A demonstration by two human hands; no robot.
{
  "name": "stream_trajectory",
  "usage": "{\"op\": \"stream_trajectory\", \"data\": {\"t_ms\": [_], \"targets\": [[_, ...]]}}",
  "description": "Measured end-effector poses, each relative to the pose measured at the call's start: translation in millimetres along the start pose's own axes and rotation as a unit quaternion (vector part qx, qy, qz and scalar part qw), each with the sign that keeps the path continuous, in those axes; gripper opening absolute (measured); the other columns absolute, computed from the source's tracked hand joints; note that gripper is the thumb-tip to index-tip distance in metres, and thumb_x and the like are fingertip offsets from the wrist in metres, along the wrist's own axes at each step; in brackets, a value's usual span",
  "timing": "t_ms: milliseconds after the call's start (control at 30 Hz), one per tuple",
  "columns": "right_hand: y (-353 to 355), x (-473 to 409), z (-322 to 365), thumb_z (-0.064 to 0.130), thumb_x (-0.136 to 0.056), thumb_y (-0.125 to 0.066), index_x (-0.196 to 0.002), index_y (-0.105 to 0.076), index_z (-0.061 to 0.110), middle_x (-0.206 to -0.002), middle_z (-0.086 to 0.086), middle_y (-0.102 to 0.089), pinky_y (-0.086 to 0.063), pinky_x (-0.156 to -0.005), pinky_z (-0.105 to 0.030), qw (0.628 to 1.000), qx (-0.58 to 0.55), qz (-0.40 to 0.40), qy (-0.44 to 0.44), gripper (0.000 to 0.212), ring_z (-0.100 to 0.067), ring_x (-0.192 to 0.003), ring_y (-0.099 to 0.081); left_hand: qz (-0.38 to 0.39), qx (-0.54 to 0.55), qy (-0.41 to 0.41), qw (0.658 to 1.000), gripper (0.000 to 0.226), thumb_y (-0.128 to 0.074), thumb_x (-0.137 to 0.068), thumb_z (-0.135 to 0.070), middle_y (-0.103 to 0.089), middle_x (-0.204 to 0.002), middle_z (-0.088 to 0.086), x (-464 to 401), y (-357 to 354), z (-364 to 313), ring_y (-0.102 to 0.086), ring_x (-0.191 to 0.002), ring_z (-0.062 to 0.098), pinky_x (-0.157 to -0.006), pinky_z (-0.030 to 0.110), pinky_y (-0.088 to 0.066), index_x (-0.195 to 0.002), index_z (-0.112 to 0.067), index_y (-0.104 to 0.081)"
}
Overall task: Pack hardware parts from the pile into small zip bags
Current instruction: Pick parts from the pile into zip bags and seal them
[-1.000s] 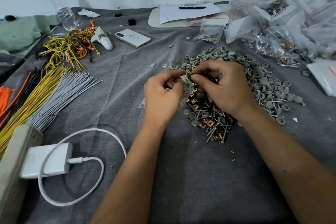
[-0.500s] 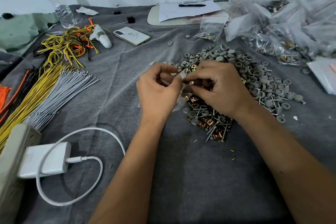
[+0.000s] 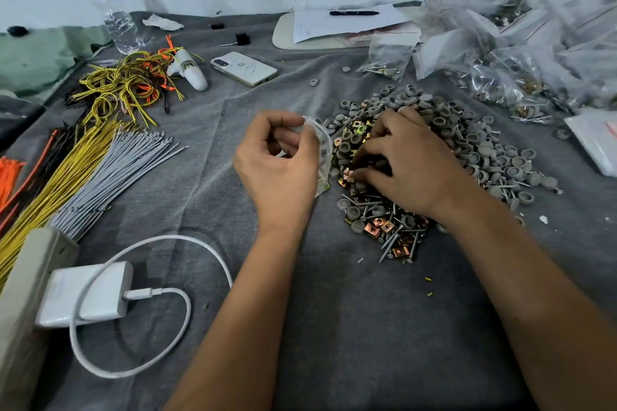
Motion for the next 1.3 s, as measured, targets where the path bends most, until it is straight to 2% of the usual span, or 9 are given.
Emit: {"op": "stream_trajectory", "data": {"t_ms": [233,367,533,667,800,900,1000,1100,1300], "targets": [[-1,0,6,0.049,-0.089,-0.072,-0.118,-0.075,0.035,-0.108,0.005,-0.046,-0.046,-0.097,-0.043,1.0,0.003,0.028,0.009,0.032,-0.019,-0.115,-0.038,0.003,0.002,0.023,1.0,0.017,-0.073,-0.081,-0.007,-0.056,-0.061,-0.01,-1,-3,5,-0.049,-0.056,0.007,-0.055,0.025,-0.042,-0.08,-0.023,-0.067],[-7,1,10,0.059,-0.083,-0.073,-0.12,-0.073,0.033,-0.114,0.003,-0.048,-0.046,-0.097,-0.043,0.998,0.041,0.048,0.012,0.045,-0.019,-0.114,-0.038,0.003,0.005,0.031,1.0,0.016,-0.074,-0.081,-0.01,-0.056,-0.061,-0.009,-1,-3,8,-0.049,-0.057,0.009,-0.055,0.026,-0.042,-0.079,-0.025,-0.067],[-7,2,17,0.044,-0.089,-0.074,-0.112,-0.077,0.024,-0.1,0.003,-0.062,-0.046,-0.087,-0.033,0.999,0.002,-0.005,0.032,0.031,-0.017,-0.106,-0.046,0.005,0.017,0.044,0.999,0.015,-0.073,-0.08,-0.011,-0.055,-0.062,-0.009,-2,-4,13,-0.047,-0.057,0.01,-0.056,0.026,-0.04,-0.077,-0.025,-0.067],[-1,1,10,0.031,-0.092,-0.074,-0.104,-0.079,0.015,-0.095,0.001,-0.066,-0.05,-0.086,-0.037,0.995,-0.08,-0.06,0.018,0.02,-0.013,-0.098,-0.051,0.012,0.024,0.05,0.998,0.013,-0.072,-0.08,-0.009,-0.054,-0.062,-0.005,-2,-6,14,-0.046,-0.058,0.014,-0.058,0.028,-0.039,-0.078,-0.02,-0.068],[14,3,9,0.018,-0.089,-0.079,-0.099,-0.081,0.01,-0.095,0.0,-0.075,-0.053,-0.087,-0.026,0.964,-0.203,-0.17,0.008,0.013,-0.01,-0.089,-0.067,0.046,0.022,0.055,0.997,0.006,-0.072,-0.08,-0.009,-0.056,-0.062,-0.001,0,-10,15,-0.049,-0.058,0.019,-0.057,0.031,-0.042,-0.081,-0.013,-0.069],[19,5,13,0.015,-0.085,-0.084,-0.094,-0.081,0.009,-0.091,0.001,-0.076,-0.053,-0.084,-0.023,0.95,-0.232,-0.204,0.046,0.011,-0.009,-0.086,-0.07,0.079,0.01,0.054,0.995,0.008,-0.073,-0.08,-0.009,-0.056,-0.061,-0.007,2,-13,17,-0.05,-0.057,0.011,-0.056,0.026,-0.041,-0.081,-0.017,-0.07],[15,4,18,0.011,-0.084,-0.084,-0.096,-0.081,0.008,-0.092,-0.002,-0.075,-0.056,-0.081,-0.03,0.956,-0.22,-0.175,0.084,0.013,-0.013,-0.085,-0.069,0.094,0.0,0.049,0.994,0.013,-0.075,-0.08,-0.01,-0.056,-0.061,-0.012,2,-15,21,-0.049,-0.057,0.005,-0.056,0.022,-0.041,-0.08,-0.022,-0.069],[9,3,20,0.005,-0.087,-0.08,-0.1,-0.08,0.006,-0.093,-0.006,-0.072,-0.054,-0.08,-0.036,0.966,-0.189,-0.136,0.107,0.014,-0.018,-0.086,-0.066,0.099,-0.004,0.043,0.994,0.016,-0.076,-0.081,-0.011,-0.056,-0.06,-0.011,1,-17,23,-0.049,-0.057,0.006,-0.057,0.025,-0.042,-0.079,-0.025,-0.069],[9,2,19,0.006,-0.09,-0.076,-0.099,-0.077,0.007,-0.096,-0.003,-0.069,-0.053,-0.084,-0.032,0.969,-0.187,-0.13,0.1,0.01,-0.015,-0.09,-0.063,0.103,0.004,0.044,0.994,0.014,-0.076,-0.081,-0.012,-0.059,-0.063,-0.007,1,-17,22,-0.05,-0.058,0.007,-0.058,0.025,-0.043,-0.079,-0.024,-0.07]]}}
Point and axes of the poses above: each hand's wrist, its own x-axis away from the middle knuckle, its own y-axis out of the back of the hand, z = x × y, the point moved 4 cm from there along -x, towards the middle knuckle
